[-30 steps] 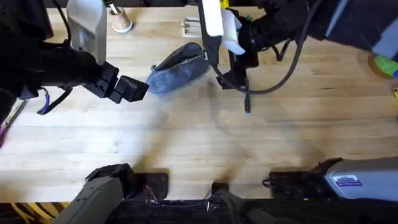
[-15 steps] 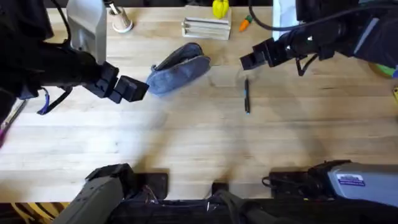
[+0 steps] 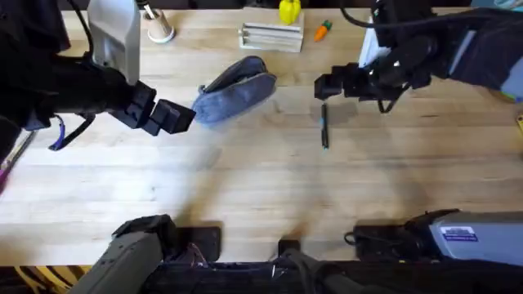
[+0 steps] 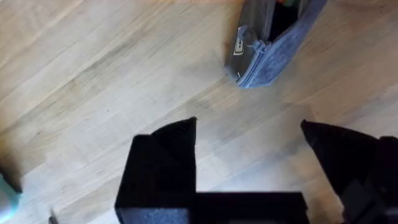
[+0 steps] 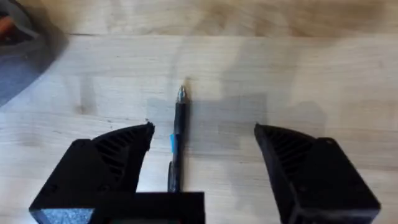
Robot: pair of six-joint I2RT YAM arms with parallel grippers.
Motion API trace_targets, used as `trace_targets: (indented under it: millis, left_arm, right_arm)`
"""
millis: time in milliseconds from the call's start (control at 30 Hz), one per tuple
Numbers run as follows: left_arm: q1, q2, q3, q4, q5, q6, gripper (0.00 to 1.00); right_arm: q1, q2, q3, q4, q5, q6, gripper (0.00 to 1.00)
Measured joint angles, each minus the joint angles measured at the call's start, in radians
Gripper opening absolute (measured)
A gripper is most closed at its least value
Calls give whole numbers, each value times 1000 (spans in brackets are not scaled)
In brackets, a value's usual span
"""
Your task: Unzip the bag, pick up the pens from the table one at a time and place them inside, then zip the bag closed.
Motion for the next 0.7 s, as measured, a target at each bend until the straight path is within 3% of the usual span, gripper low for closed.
trace_targets:
  millis: [233,467,567,700]
  left_arm:
    - [0,0,0,0,0,0,993]
    - [0,1,0,-2,0,0,993]
    - [0,1,0,-2,0,0,992]
    - [0,1,0,-2,0,0,993]
  right_arm:
    - [108,148,-23,68,84,71,994]
    - [155,173,-9,77,154,134,993]
    - [156,178,-5,79,162,151,929]
    - [156,184,1,81,175,169,673]
